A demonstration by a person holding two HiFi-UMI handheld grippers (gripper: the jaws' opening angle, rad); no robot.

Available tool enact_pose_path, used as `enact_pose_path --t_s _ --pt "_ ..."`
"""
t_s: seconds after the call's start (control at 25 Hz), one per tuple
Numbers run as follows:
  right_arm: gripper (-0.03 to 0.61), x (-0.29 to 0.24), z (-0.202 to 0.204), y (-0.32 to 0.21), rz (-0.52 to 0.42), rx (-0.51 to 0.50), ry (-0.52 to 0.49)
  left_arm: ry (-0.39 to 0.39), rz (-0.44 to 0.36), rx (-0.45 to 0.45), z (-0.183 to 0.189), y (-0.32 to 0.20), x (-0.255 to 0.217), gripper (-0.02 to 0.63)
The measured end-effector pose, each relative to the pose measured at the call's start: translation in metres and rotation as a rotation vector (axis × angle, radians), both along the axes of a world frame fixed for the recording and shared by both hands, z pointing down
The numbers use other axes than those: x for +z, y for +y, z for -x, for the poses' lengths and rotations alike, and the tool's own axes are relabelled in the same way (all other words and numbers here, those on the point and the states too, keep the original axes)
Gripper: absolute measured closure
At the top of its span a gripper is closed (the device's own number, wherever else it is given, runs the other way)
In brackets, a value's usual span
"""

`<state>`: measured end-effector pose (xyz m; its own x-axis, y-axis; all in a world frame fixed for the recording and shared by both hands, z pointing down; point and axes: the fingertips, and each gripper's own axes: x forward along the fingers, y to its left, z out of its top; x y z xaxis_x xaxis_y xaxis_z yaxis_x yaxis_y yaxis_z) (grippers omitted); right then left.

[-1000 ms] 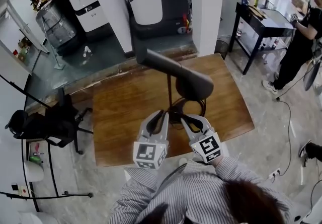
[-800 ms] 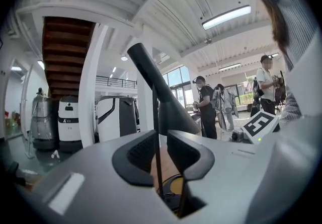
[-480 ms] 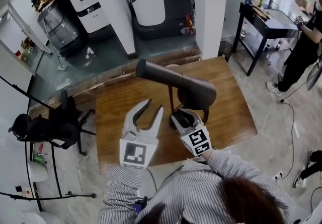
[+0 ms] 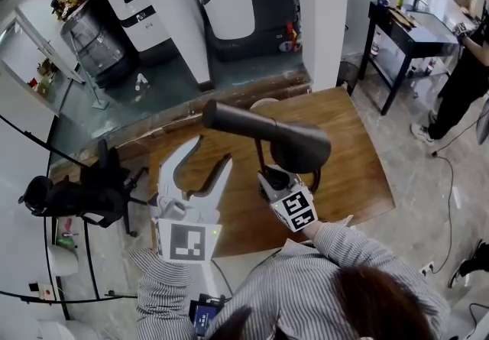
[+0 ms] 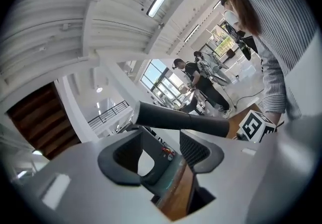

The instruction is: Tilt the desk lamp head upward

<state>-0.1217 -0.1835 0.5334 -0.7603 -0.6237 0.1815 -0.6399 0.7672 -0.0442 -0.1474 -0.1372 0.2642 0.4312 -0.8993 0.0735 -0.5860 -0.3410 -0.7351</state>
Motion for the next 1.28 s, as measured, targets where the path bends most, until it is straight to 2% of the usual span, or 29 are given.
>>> enact_pose_path --t_s 0.12,0.28,0.4,0.6,0.84,1.28 --pt "0.528 0.001 0.000 -0.004 -0.016 0.004 0.007 -0.074 -0.030 -0.010 0.003 -0.004 -0.011 0.357" --pt "0.528 0.003 0.000 -0.004 0.009 -0.009 0.012 -0.286 -0.085 0.018 -0.009 -0.011 -0.027 0.318" --pt "0.527 0.004 0.001 -0.004 0.028 -0.022 0.001 -0.448 -0.074 0.065 -0.019 -0.016 -0.025 0.287" --pt "0.526 0.006 0.002 -0.006 0.043 -0.028 -0.005 -0.588 -0.062 0.095 -0.027 -0.026 -0.021 0.281" --pt "0.526 0.006 0.000 -0.005 0.041 -0.030 -0.003 -0.668 -0.038 0.124 -0.036 -0.033 -0.013 0.283" --pt "0.527 0.005 0.000 -0.006 0.060 -0.029 -0.015 -0.665 -0.026 0.131 -0.033 -0.034 -0.015 0.293"
